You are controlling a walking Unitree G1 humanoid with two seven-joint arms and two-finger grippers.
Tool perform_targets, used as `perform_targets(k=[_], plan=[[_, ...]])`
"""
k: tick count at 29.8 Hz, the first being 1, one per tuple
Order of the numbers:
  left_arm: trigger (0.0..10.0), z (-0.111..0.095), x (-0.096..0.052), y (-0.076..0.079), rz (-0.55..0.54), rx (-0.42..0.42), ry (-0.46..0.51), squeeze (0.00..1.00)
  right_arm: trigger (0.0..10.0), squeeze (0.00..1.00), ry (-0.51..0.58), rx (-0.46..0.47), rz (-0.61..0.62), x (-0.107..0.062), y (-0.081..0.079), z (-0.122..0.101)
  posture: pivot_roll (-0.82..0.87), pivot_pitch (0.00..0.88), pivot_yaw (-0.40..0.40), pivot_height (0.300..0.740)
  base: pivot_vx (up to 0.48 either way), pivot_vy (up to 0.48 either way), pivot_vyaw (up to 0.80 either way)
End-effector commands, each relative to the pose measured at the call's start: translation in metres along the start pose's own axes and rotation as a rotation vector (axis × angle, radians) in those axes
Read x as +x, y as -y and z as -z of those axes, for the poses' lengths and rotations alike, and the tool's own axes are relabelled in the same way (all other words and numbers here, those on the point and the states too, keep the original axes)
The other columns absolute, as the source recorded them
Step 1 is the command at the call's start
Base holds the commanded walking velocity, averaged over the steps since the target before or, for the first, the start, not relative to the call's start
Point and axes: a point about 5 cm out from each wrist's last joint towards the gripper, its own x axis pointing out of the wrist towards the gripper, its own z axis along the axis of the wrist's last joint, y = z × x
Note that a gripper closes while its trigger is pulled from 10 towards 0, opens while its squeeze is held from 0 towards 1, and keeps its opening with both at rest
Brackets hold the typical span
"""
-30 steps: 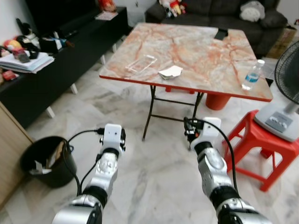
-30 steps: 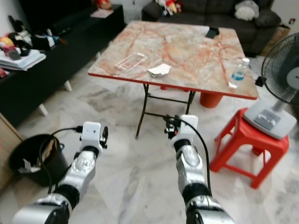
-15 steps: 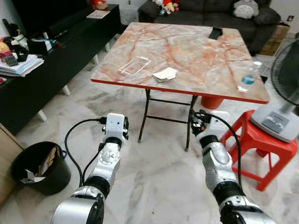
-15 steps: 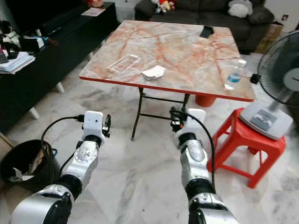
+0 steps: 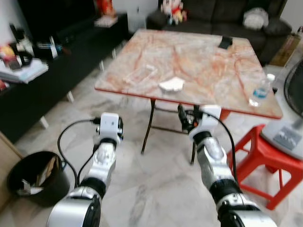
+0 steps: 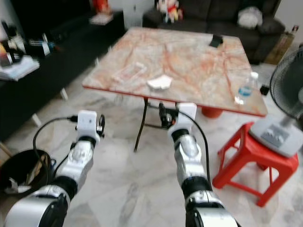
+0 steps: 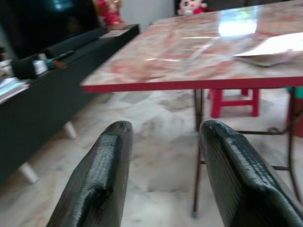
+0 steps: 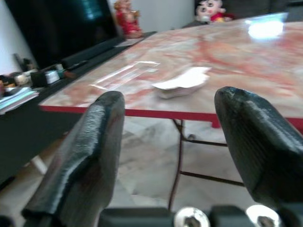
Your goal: Picking trash to rubbish bin
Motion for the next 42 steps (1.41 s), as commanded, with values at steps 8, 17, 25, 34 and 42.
perform_targets(k=[8, 17, 25, 34, 42], plan=[[10.0, -0.007, 0.003, 0.005, 0.004, -0.021, 0.023, 0.00, 10.0, 1.00, 0.010, -0.017, 0.008, 0.002, 0.003, -0.007, -0.14, 0.000, -0.040, 0.740, 0.298, 0.000, 0.00], [10.0, -0.011, 0.005, 0.005, 0.000, -0.026, 0.038, 0.00, 10.0, 0.00, 0.011, -0.027, 0.005, 0.003, 0.002, -0.009, -0.15, 0.002, -0.039, 0.740, 0.297, 0.000, 0.00], [10.0, -0.013, 0.006, 0.005, 0.000, -0.023, 0.043, 0.00, 10.0, 0.00, 0.003, -0.060, -0.034, 0.003, -0.004, -0.007, -0.14, 0.006, -0.041, 0.740, 0.307, 0.000, 0.43], [10.0, -0.013, 0.006, 0.005, 0.002, -0.023, 0.046, 0.00, 10.0, 0.00, 0.001, -0.025, -0.020, 0.003, -0.002, -0.008, -0.14, 0.009, -0.042, 0.740, 0.314, 0.000, 0.18], [10.0, -0.016, 0.007, 0.008, 0.016, -0.025, 0.058, 0.00, 10.0, 0.00, -0.007, -0.019, -0.025, 0.003, -0.002, -0.007, -0.14, 0.010, -0.045, 0.740, 0.325, 0.000, 0.00]])
